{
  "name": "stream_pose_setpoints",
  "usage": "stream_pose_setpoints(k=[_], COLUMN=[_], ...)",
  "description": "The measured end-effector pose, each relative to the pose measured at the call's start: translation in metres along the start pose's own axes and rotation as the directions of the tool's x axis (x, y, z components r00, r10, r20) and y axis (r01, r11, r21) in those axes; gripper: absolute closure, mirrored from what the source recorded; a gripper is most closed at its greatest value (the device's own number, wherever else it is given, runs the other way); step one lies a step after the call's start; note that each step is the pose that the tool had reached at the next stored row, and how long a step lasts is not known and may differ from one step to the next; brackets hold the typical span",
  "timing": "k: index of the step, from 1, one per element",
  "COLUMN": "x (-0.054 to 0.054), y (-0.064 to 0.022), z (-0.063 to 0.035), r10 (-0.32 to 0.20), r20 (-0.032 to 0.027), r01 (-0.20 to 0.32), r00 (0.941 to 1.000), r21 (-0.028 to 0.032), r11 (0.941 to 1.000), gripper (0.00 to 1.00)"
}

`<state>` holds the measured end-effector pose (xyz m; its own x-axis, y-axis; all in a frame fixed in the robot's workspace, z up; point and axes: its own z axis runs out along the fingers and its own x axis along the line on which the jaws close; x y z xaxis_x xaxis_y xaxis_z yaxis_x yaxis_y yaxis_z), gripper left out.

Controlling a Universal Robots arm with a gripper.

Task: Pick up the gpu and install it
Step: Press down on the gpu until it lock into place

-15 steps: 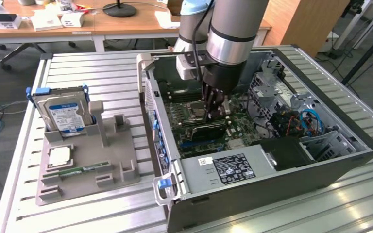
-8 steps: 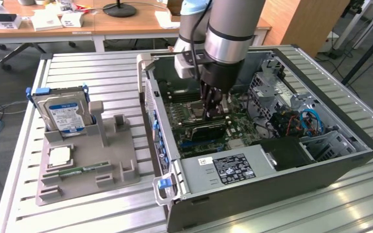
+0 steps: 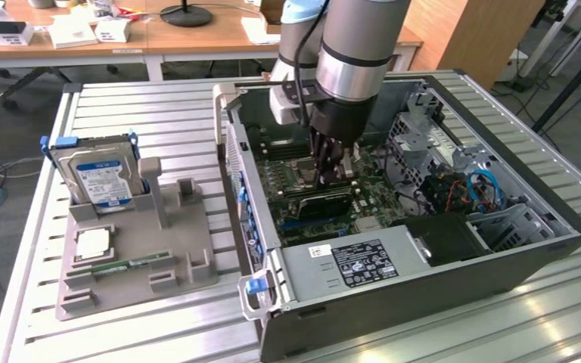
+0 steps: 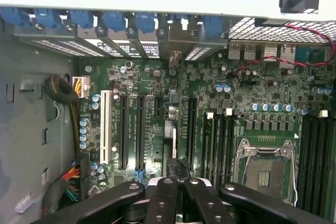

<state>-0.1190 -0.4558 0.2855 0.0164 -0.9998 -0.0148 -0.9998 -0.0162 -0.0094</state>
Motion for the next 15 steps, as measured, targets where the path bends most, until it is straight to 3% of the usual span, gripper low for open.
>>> stream_pose_setpoints(k=[9, 15], x=[0.000, 0.000], y=[0.0009, 0.0014], z=[0.0039, 0.0116], r10=[0.000, 0.000], r20=[0.0001, 0.0000], r01=[0.000, 0.000], r00=[1.0000, 1.0000], r21=[0.0000, 0.0000], r11=[1.0000, 1.0000], gripper=[0.90, 0.90])
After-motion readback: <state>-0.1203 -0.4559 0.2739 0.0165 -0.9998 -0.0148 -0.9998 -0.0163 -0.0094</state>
